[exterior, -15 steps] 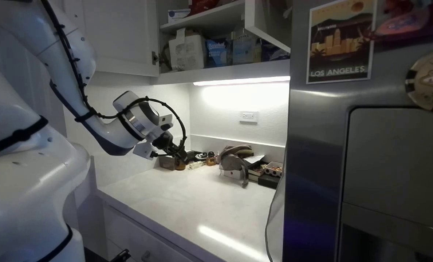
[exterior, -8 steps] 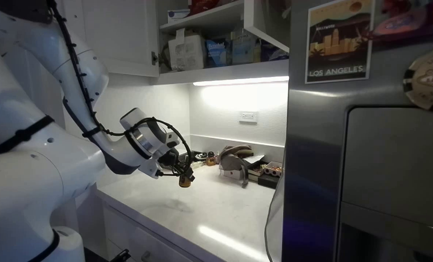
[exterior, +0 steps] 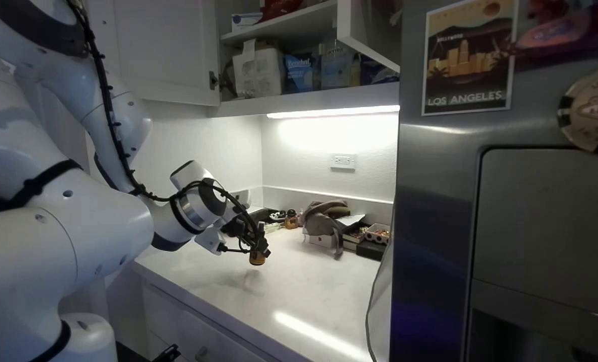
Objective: Take the black bottle from the cabinet and put it on the counter top
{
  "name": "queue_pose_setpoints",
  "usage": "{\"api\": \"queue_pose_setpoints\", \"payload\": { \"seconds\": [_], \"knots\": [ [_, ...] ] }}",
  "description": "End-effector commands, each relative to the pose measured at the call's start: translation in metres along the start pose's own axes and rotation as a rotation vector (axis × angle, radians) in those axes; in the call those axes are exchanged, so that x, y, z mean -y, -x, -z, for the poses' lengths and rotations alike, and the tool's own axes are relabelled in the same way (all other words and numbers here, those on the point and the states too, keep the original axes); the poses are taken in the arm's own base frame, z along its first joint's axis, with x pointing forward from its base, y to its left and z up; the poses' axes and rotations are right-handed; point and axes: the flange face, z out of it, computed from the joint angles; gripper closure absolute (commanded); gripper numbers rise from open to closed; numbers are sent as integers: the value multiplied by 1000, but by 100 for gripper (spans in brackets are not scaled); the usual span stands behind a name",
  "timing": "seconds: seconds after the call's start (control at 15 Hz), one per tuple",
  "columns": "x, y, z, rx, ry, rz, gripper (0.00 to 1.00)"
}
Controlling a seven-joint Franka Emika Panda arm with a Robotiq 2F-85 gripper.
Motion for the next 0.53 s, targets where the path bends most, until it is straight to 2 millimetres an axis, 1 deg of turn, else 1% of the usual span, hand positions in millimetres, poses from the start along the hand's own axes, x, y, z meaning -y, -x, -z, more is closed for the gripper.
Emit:
{"api": "queue_pose_setpoints", "payload": {
  "seconds": [0.0, 0.2, 0.47],
  "knots": [
    [15, 1, -7, -33, 4, 4, 73],
    [22, 3, -10, -38, 12, 8, 73],
    [24, 9, -14, -46, 23, 2, 73]
  ]
}}
